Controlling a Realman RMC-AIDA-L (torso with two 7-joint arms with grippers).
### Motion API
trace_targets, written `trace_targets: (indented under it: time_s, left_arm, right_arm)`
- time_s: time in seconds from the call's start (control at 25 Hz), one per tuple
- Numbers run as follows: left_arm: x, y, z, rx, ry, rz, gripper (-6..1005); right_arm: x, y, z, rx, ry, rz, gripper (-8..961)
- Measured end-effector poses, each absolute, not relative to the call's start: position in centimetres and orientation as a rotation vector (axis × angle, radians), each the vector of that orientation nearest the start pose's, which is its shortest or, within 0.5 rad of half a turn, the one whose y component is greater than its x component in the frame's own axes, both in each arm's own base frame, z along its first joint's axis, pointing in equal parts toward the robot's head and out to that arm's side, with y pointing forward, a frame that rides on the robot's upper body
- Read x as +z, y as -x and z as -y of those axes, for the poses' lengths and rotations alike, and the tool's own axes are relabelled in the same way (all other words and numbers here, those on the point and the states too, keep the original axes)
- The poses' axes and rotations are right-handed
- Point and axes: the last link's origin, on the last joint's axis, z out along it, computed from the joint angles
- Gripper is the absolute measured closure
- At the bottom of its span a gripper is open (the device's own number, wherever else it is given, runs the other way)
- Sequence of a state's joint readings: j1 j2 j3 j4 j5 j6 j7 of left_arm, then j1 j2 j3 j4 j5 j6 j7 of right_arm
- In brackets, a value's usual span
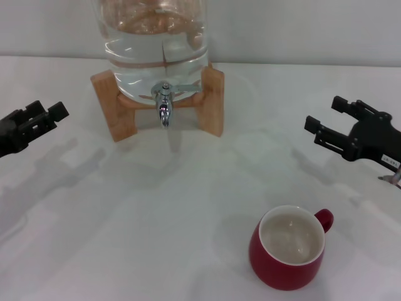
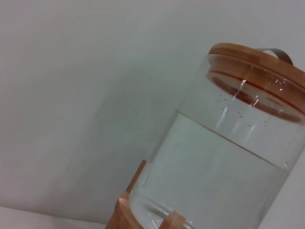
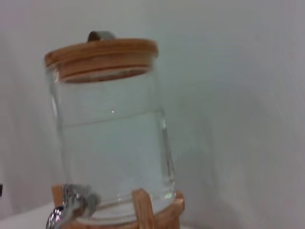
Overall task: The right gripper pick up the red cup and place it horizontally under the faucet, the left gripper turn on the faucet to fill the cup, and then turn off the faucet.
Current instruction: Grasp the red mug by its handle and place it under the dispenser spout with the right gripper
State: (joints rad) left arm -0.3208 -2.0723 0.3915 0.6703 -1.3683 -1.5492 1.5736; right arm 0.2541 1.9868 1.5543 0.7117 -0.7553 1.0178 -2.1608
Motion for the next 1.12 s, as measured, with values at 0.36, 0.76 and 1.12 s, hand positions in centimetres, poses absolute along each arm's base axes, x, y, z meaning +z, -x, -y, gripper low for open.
trace_targets:
  time_s: [0.36, 0.76, 1.12]
  left_arm:
    - [7.0, 33.2, -29.5, -1.058, 2.07, 1.048, 105]
    - [7.1, 33.1, -29.7, -1.063, 2.069, 1.045, 105]
    - [7.1, 32.8, -30.0, -1.066, 2.078, 1.039, 105]
  right_arm:
    - [1.3, -29.4, -32.0, 0.789, 2.238, -0.475, 174]
    - [2.8, -32.4, -30.0, 0.827, 2.184, -0.539, 175]
    - [2.6, -34.4, -27.6, 0.799, 2.179, -0.592, 176]
